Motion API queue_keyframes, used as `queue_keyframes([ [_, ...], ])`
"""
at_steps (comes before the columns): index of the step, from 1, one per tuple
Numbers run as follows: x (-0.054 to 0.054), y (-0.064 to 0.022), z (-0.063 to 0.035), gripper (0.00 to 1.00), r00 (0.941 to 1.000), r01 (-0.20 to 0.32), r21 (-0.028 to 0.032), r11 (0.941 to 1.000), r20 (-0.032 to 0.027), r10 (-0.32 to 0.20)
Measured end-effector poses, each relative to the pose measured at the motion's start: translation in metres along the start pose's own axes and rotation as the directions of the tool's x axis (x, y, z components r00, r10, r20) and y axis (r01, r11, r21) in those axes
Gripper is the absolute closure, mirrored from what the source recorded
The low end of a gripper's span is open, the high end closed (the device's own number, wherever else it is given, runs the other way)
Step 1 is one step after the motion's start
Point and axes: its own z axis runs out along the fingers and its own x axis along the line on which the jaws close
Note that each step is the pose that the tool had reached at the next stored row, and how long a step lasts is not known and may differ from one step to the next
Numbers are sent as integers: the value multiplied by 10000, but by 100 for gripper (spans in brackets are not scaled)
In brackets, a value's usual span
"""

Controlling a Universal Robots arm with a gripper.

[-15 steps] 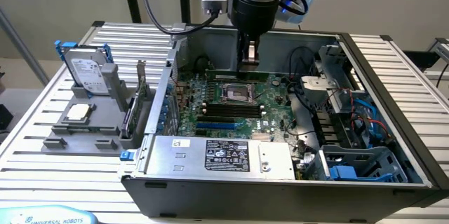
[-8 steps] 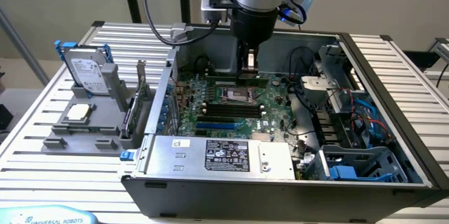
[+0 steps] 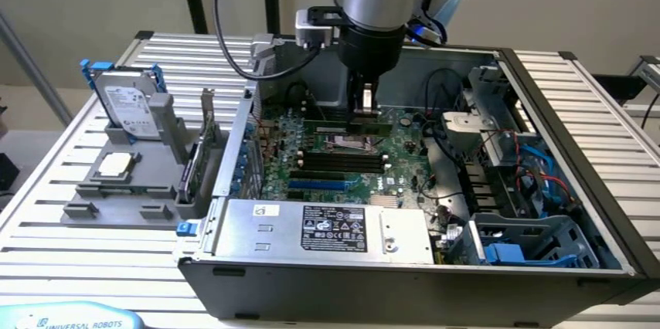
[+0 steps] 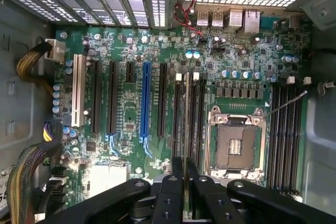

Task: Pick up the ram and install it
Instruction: 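Insert the ram into the slot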

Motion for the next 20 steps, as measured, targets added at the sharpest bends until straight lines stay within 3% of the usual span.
queue_keyframes([
  [14, 20, -7, 255, 86, 9995, -320, 88, 9994, 7, 320],
  [20, 21, -10, 333, 86, 9994, -331, 209, 9992, -77, 332],
])
